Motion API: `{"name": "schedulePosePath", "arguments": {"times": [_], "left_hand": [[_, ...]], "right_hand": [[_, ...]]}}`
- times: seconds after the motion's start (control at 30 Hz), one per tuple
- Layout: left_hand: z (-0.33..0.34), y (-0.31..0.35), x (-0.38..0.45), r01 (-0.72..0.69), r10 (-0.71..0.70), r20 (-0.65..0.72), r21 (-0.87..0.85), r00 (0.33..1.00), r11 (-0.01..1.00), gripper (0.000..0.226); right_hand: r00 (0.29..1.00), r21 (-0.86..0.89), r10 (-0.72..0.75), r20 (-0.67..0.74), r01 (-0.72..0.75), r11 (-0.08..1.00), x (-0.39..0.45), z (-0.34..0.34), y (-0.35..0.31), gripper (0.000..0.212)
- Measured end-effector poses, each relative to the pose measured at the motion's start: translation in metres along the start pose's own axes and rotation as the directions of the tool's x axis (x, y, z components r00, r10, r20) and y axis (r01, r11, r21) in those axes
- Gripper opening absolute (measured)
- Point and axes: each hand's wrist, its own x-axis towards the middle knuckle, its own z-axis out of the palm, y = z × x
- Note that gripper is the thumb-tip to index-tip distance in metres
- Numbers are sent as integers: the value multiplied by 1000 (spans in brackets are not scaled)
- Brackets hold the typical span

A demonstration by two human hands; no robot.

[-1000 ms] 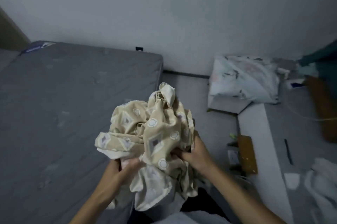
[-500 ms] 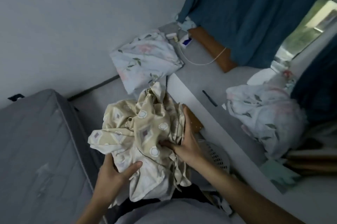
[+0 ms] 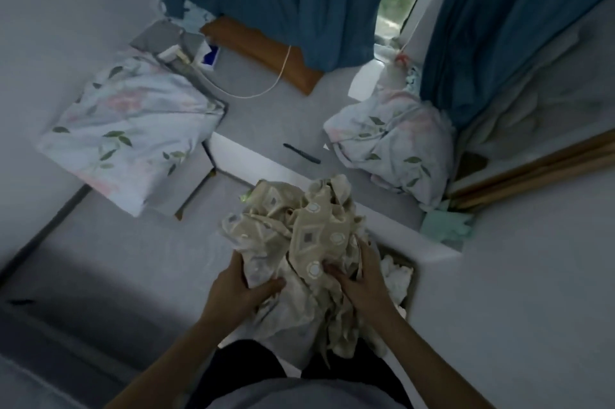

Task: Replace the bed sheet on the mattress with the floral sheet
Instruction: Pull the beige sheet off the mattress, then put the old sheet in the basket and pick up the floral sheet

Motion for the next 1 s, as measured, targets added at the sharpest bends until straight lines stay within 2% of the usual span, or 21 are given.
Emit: {"name": "schedulePosePath", "arguments": {"times": [0.1,0.23,0.37,0.53,0.7,0.77,0.83,0.9,1.0], "left_hand": [[39,-6,38,15,-20,118,45,993,999,82],[110,-34,95,128,-146,255,86,956,988,86],[193,-72,148,195,-222,288,118,932,974,85],[284,-123,205,250,-277,253,133,927,959,85],[339,-166,243,242,-254,187,85,949,966,84],[351,-187,255,229,-258,185,164,948,959,80],[355,-203,266,214,-296,222,329,929,920,79],[353,-205,273,195,-326,281,410,902,891,68],[337,-190,269,119,-247,320,372,915,921,62]], "right_hand": [[991,-12,122,-62,-123,992,17,-19,52,98],[974,-70,208,-85,-214,974,58,-40,141,93],[955,-93,289,-70,-295,951,106,-54,236,92],[938,-114,334,-96,-343,932,165,-67,300,99],[924,-180,371,-90,-381,907,212,-66,349,94],[920,-245,389,-49,-389,888,224,-66,371,94],[898,-293,439,26,-413,862,229,-69,390,95],[883,-311,462,80,-418,853,230,-72,386,89],[909,-323,409,82,-364,874,230,-69,347,88]]}}
